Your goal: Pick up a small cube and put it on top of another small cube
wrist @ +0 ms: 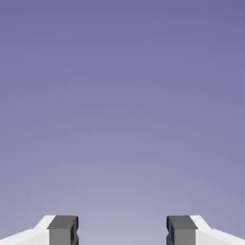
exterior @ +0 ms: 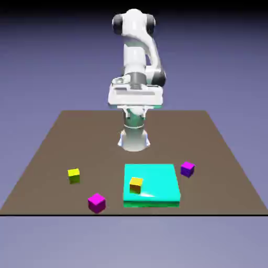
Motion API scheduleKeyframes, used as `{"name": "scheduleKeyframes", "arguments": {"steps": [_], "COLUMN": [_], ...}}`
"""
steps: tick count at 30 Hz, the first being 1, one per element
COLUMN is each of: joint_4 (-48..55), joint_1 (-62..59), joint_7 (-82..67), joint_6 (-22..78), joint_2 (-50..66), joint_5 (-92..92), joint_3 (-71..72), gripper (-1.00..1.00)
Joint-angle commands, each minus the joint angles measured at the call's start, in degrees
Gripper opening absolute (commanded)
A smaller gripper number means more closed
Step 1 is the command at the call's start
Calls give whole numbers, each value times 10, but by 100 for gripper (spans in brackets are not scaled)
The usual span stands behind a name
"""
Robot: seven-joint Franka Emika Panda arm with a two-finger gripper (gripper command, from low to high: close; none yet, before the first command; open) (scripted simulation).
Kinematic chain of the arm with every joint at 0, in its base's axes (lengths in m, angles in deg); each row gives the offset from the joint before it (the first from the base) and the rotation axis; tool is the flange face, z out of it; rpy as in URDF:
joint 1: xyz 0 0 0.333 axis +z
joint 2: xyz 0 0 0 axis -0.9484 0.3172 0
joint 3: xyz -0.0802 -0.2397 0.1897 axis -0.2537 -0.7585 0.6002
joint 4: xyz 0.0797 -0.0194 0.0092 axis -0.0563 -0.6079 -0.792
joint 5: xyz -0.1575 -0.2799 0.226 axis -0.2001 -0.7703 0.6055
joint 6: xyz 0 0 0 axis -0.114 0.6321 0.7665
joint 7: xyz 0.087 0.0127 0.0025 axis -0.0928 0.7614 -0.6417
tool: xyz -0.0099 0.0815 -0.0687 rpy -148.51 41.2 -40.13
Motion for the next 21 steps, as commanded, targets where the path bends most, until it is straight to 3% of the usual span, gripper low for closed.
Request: {"name": "scheduleKeyframes", "arguments": {"steps": [1, 21], "joint_4": [8, 163], "joint_1": [-3, -65], "joint_7": [-19, -407], "joint_6": [12, 247], "joint_2": [21, 436], "joint_5": [-3, -67], "joint_3": [-13, -273], "gripper": [0, 0]}}
